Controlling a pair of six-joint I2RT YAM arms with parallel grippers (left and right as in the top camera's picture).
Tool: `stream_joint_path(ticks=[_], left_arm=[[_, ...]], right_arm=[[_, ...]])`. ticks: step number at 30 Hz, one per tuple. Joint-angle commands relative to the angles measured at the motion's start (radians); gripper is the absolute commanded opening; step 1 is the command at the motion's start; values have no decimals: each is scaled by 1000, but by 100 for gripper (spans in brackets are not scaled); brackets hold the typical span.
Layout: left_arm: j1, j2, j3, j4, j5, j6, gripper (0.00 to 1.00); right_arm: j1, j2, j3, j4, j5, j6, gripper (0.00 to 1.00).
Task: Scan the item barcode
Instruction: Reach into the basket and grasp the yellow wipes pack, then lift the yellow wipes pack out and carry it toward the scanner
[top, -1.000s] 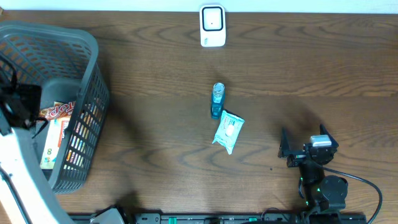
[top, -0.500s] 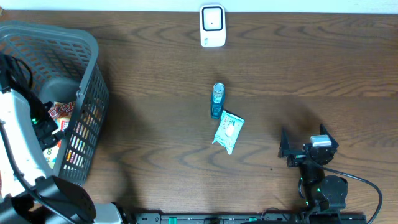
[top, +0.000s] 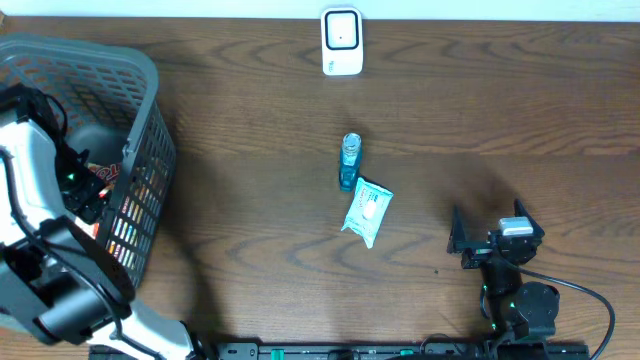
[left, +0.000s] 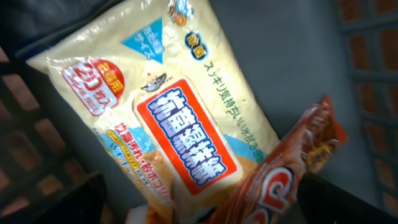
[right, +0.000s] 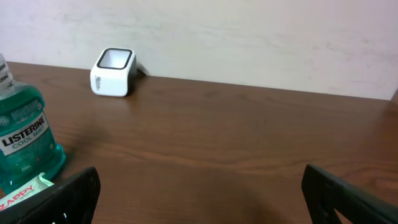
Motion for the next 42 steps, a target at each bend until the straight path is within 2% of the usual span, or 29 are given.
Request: stream_joint_path(ticks=[1, 6, 10, 17, 18, 19, 22, 23, 24, 28, 30, 33, 42], left_arm=[[4, 75, -4, 3, 44, -32, 98], [5, 124, -18, 14, 58, -33, 98], [5, 124, -85, 80, 59, -33, 98], [5, 124, -298, 306, 108, -32, 99], [5, 124, -320, 325, 108, -32, 85], [5, 124, -337, 332, 107, -32, 66], [5, 124, -352, 327, 87, 24, 29], [6, 124, -352, 328, 84, 44, 13], [9, 124, -352, 327, 85, 62, 8], [22, 109, -343, 327, 85, 162, 7], [41, 69, -315, 327, 85, 275, 7], [66, -8, -289, 327, 84, 374, 7], [135, -347, -283, 354, 85, 513, 7]], right_arm=[[-10, -2, -1, -4, 5, 13, 99], [-10, -2, -1, -4, 5, 13, 99], [-10, -2, -1, -4, 5, 13, 99], [-10, -2, -1, -4, 5, 13, 99], [-10, -2, -1, -4, 5, 13, 99], [-10, -2, -1, -4, 5, 13, 99], [-10, -2, -1, -4, 5, 13, 99], [-10, -1, -1, -4, 5, 13, 99], [-10, -2, -1, -4, 5, 13, 99], [-10, -2, -1, -4, 5, 13, 99], [-10, -2, -1, -4, 5, 13, 99], [-10, -2, -1, -4, 5, 13, 99], [-10, -2, -1, -4, 5, 13, 99]])
